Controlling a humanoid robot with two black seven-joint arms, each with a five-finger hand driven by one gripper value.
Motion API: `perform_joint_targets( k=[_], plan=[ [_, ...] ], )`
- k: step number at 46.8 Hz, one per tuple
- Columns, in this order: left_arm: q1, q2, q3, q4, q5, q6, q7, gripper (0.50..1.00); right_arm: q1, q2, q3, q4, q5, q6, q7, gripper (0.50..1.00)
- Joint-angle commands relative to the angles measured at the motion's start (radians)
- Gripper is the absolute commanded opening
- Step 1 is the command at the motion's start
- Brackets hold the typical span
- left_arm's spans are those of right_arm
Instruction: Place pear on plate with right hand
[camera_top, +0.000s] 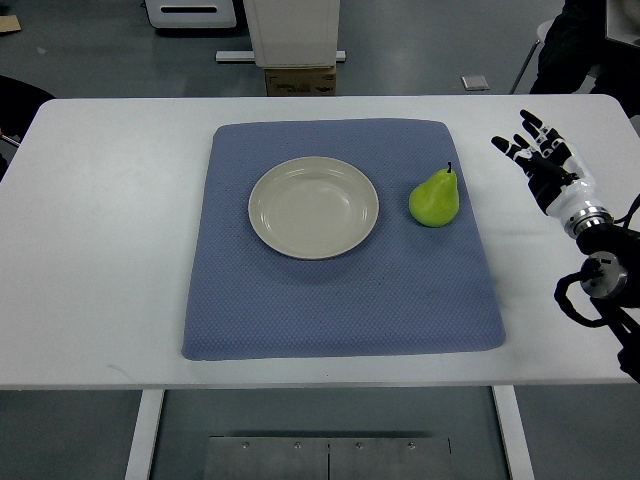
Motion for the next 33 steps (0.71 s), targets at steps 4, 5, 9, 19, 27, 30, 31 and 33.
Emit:
perform_joint_targets(
  k=[4, 5, 9, 19, 27, 30, 31, 33],
  plan=[
    [0.001, 0.000, 0.000, 0.000, 0.000, 0.000, 0.000, 1.000, 0.002, 0.000, -0.001, -0.001, 0.000, 0.000, 0.005, 1.000],
    [0.001, 0.000, 0.000, 0.000, 0.000, 0.000, 0.000, 1.000, 0.002, 0.000, -0.001, -0.001, 0.000, -0.001, 0.005, 1.000],
    [0.000, 0.000, 0.000, 0.000, 0.000, 0.000, 0.000, 1.000, 0.002, 0.000, -0.001, -0.001, 0.000, -0.001, 0.005, 1.000],
    [0.000, 0.000, 0.000, 0.000, 0.000, 0.000, 0.000, 1.000, 0.008, -0.003, 0.001, -0.001, 0.000, 0.000, 0.020, 1.000],
    [0.000, 0.000, 0.000, 0.000, 0.000, 0.000, 0.000, 1.000, 0.005, -0.032, 0.001, -0.002, 0.000, -0.001, 0.051, 1.000],
    [0.000, 0.000, 0.000, 0.000, 0.000, 0.000, 0.000, 1.000, 0.006, -0.041, 0.001, -0.002, 0.000, -0.001, 0.055, 1.000],
    [0.000, 0.000, 0.000, 0.000, 0.000, 0.000, 0.000, 1.000, 0.006, -0.044, 0.001, -0.002, 0.000, 0.000, 0.055, 1.000],
    [0.000, 0.000, 0.000, 0.000, 0.000, 0.000, 0.000, 1.000, 0.006, -0.047, 0.001, -0.002, 0.000, 0.000, 0.055, 1.000]
  ],
)
